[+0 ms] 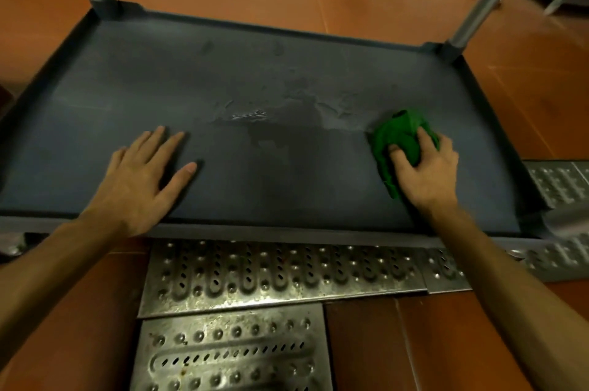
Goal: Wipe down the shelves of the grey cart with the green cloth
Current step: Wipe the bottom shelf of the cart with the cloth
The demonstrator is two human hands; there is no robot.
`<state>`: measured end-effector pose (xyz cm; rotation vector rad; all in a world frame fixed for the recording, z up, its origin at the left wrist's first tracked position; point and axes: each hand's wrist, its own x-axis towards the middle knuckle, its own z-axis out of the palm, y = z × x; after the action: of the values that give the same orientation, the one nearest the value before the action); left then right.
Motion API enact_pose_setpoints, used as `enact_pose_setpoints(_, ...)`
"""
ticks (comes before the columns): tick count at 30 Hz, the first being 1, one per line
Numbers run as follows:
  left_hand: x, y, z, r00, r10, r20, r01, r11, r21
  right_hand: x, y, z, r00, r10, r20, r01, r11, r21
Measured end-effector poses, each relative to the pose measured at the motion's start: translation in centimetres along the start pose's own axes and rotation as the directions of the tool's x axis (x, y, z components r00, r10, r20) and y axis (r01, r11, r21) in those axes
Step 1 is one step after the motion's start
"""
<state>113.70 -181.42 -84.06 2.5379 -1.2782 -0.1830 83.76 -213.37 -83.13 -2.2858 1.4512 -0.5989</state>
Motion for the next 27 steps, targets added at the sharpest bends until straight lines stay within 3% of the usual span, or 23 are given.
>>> enact_pose_setpoints(5,0.0,0.1,-0.1,0.997,-0.007,0.071,0.005,1.0,0.027,1.4,-3.7,3.0,0.984,0.131,-0.117,-0.127,0.991,0.046)
enact_pose_setpoints(12,-0.1,0.7,-0.1,0.999,-0.039,0.038,0.038,0.999,0.013,4.2,-11.8,8.6,0.995,0.066,-0.074,-0.063,0.997,0.046)
enact_pose_setpoints(17,-0.3,0.6,-0.2,1.0,-0.012,-0.009,0.011,0.994,-0.111,5.1,-17.3,12.0,0.982,-0.15,0.113,0.126,0.971,0.201)
enact_pose_setpoints(22,-0.7,0.6,-0.7,0.973,-0.083,-0.217,0.044,0.983,-0.181,3.7,-19.8,13.5,0.891,-0.404,0.207,0.337,0.895,0.293)
enact_pose_setpoints(27,-0.9,0.8,-0.7,0.945,-0.145,-0.294,0.069,0.965,-0.253,0.1,-20.3,12.8,0.775,-0.574,0.264,0.476,0.805,0.353)
